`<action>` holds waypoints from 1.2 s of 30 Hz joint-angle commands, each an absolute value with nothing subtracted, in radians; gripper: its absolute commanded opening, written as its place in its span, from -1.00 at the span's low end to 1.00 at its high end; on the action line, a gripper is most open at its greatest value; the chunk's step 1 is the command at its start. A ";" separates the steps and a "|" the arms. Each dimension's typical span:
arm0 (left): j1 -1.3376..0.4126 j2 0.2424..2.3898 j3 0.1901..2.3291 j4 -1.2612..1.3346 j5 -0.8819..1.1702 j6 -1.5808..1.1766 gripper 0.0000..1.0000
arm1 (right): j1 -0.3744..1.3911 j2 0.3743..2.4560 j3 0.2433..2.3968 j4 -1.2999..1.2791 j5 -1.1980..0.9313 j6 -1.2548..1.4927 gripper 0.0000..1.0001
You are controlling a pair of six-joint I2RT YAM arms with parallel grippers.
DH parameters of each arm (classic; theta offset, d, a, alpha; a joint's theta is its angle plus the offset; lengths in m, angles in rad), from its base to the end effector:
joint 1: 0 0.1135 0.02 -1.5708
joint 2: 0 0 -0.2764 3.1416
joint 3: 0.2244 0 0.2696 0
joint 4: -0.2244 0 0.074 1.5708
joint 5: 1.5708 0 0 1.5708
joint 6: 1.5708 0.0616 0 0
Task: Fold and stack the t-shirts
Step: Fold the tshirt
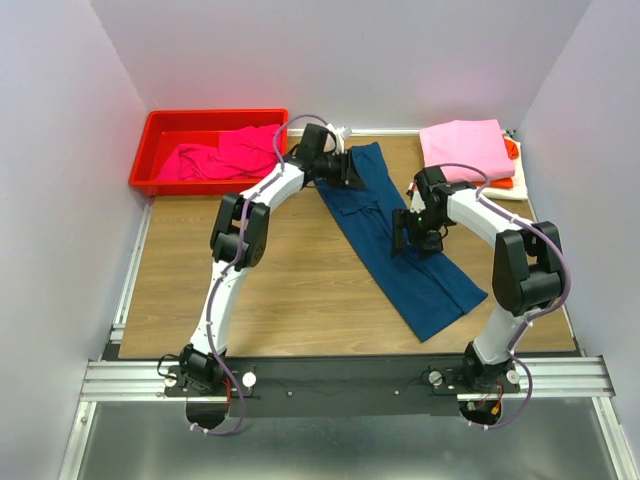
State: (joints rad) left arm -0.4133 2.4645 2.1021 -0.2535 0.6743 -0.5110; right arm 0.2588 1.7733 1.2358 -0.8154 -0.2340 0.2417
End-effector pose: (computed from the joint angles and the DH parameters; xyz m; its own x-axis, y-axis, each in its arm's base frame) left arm 0.5360 -0.2771 0.1790 -0.8431 -0.0474 -0.5356 0.4220 0.5589 -0.7138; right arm 0.3454 0.1062 0.1705 -0.9876 -0.0206 -0.1557 -0.0628 0.9604 0.2715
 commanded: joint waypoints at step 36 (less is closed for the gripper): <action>-0.324 2.711 2.241 -0.235 0.828 -0.466 -0.25 | 0.465 2.042 1.390 -0.790 -0.589 0.292 0.66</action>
